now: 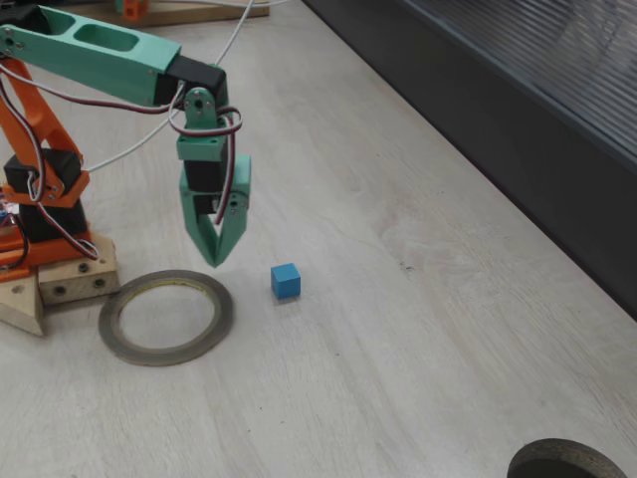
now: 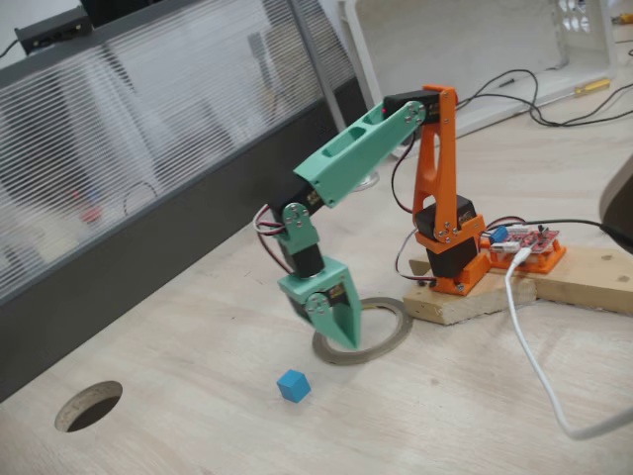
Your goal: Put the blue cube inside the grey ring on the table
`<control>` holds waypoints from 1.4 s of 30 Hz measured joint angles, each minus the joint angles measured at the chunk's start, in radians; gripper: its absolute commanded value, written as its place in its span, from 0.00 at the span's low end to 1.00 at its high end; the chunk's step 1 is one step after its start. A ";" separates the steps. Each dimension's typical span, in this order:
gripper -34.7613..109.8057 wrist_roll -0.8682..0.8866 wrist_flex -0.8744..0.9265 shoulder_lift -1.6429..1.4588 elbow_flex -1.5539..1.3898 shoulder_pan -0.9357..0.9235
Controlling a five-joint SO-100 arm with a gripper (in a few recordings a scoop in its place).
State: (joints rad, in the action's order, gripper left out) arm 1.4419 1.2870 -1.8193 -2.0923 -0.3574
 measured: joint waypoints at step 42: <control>0.25 0.000 -0.018 0.356 0.405 -0.081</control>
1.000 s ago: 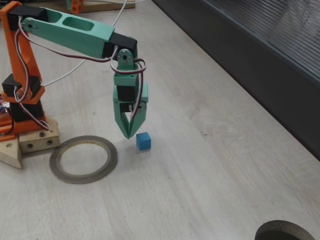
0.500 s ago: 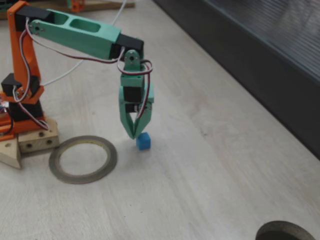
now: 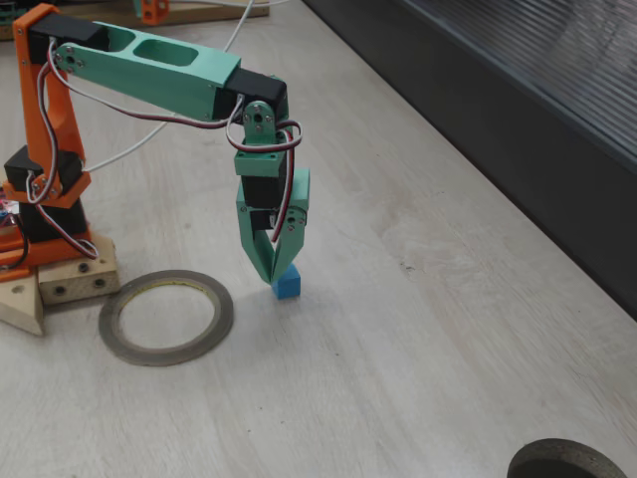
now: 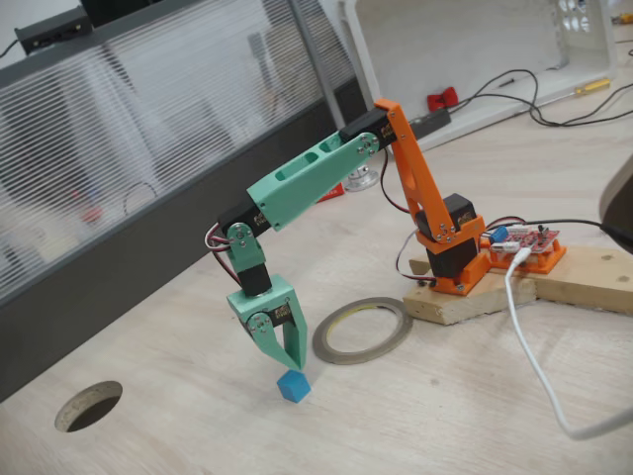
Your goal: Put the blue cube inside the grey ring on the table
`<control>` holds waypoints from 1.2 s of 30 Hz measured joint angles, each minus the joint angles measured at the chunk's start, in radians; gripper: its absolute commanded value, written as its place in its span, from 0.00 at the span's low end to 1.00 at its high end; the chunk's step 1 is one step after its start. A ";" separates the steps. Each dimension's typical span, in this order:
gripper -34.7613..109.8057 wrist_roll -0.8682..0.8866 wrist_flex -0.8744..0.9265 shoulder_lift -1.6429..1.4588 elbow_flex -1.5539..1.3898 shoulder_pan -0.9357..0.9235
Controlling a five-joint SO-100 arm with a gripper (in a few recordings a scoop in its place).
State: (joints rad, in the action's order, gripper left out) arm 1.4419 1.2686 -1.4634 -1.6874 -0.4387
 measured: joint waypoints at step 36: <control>0.25 0.000 0.000 0.000 0.000 0.043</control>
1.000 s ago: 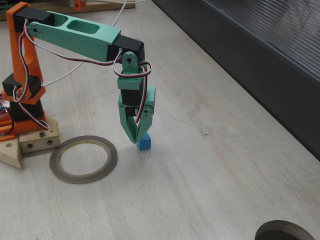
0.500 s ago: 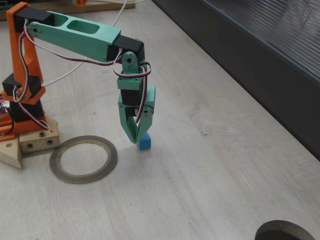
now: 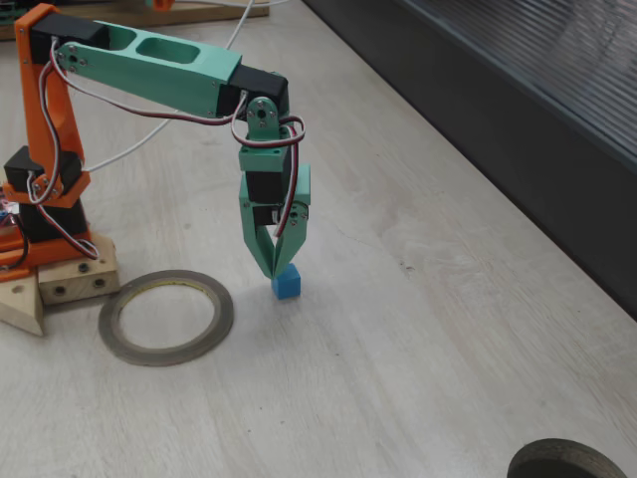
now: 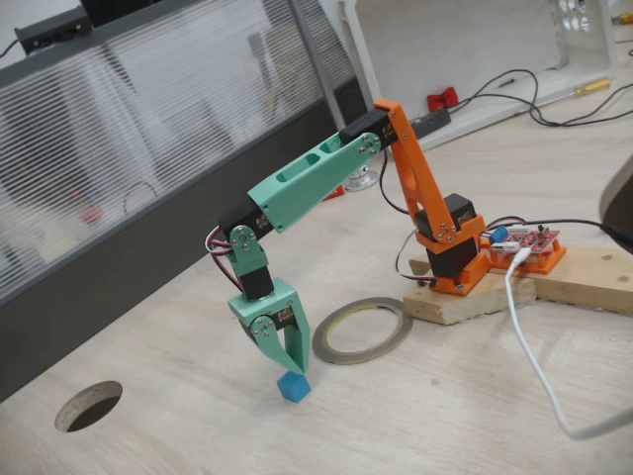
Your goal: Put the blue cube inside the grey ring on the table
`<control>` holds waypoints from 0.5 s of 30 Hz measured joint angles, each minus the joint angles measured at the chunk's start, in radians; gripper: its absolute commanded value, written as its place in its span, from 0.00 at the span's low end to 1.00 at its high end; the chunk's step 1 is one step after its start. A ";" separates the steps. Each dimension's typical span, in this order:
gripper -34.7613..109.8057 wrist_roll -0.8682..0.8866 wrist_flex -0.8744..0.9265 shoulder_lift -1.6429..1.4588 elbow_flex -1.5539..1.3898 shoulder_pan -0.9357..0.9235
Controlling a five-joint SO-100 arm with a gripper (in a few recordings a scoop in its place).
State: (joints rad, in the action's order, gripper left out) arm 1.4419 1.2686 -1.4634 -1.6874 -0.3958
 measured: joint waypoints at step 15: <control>0.25 0.000 0.000 0.000 0.000 0.003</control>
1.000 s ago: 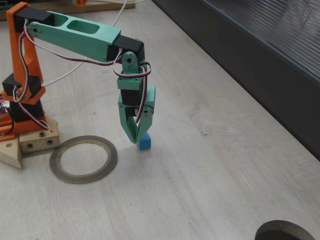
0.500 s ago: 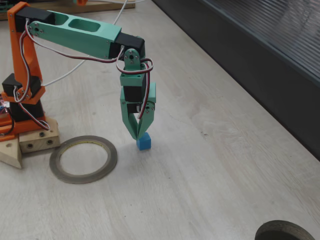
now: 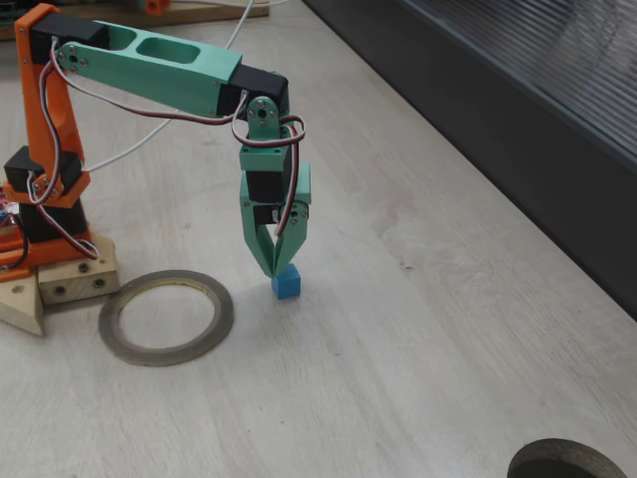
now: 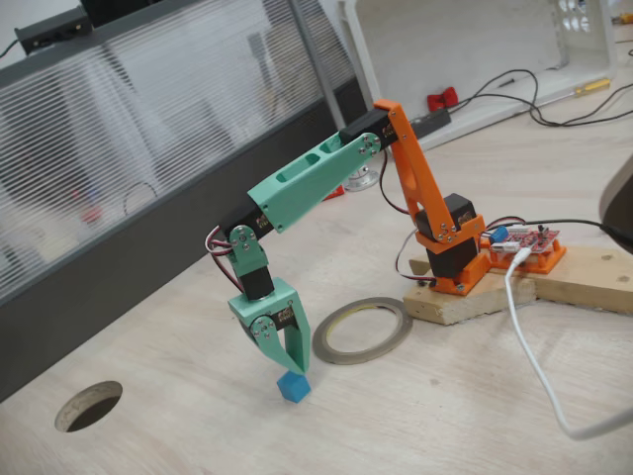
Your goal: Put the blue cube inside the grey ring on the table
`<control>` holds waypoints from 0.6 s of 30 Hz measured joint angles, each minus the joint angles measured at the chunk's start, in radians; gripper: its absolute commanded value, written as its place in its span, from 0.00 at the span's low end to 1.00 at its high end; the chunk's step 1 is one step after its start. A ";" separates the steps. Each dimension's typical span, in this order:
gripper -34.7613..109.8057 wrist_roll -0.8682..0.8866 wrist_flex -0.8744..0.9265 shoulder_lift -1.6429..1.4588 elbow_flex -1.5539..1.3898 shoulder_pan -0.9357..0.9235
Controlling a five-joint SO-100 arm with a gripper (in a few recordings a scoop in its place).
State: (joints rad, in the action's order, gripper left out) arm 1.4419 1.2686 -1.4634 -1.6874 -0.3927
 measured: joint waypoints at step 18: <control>0.25 0.000 0.000 0.006 0.000 0.000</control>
State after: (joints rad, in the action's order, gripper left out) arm 1.4419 1.2686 -1.4573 -1.6874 -0.3927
